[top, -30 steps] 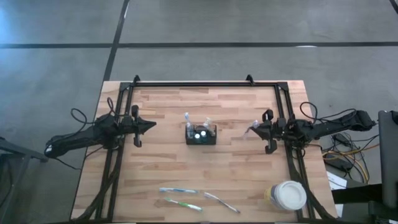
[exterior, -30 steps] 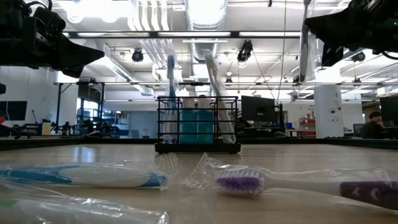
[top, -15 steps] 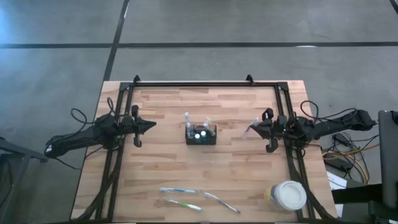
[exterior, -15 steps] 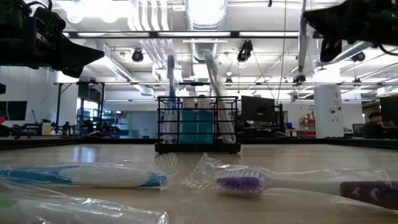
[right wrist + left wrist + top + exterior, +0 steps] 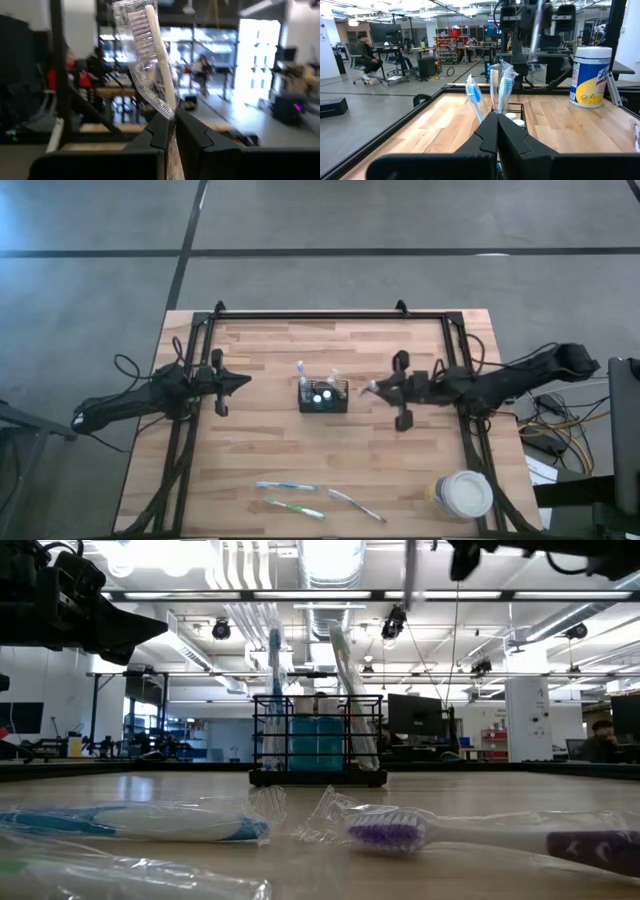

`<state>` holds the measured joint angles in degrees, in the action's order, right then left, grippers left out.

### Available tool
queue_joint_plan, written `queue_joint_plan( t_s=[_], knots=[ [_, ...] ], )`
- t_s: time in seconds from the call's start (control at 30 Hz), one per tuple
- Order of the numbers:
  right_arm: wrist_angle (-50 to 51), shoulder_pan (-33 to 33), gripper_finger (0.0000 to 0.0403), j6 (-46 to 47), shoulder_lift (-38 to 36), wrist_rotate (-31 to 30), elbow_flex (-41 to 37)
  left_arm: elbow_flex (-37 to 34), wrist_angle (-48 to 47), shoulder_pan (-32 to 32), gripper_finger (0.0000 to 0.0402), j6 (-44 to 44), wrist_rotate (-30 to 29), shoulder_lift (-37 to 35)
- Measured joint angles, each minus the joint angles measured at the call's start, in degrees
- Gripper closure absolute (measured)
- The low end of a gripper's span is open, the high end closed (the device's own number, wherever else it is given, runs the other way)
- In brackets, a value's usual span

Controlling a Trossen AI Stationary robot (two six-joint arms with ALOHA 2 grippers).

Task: Pick & Place toothbrushing station
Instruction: Put the top purple toothbrush into the black mesh organizer

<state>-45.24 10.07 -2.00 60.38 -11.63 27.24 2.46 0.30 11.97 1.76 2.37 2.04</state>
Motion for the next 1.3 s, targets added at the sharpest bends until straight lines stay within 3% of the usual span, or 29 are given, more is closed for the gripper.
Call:
queue_joint_plan(
  t_s=[0.1,0.4,0.6,1.3],
  knots=[
    [-6.3,-0.9,0.0385,-0.3,5.6,2.6,1.0,0.0,0.0,0.0,0.0399,0.0,0.0,0.0],
    [-16.5,-4.6,0.0385,2.8,18.1,2.8,0.8,0.0,-0.4,0.0,0.0399,-0.1,0.0,0.0],
    [-19.8,-4.8,0.0385,2.5,22.7,2.6,0.6,0.0,-0.9,0.0,0.0399,0.0,-0.1,0.0],
    [-26.0,-5.1,0.0385,3.4,35.2,-6.1,0.5,0.0,-1.4,0.0,0.0399,-0.1,-0.1,0.0]
  ],
)
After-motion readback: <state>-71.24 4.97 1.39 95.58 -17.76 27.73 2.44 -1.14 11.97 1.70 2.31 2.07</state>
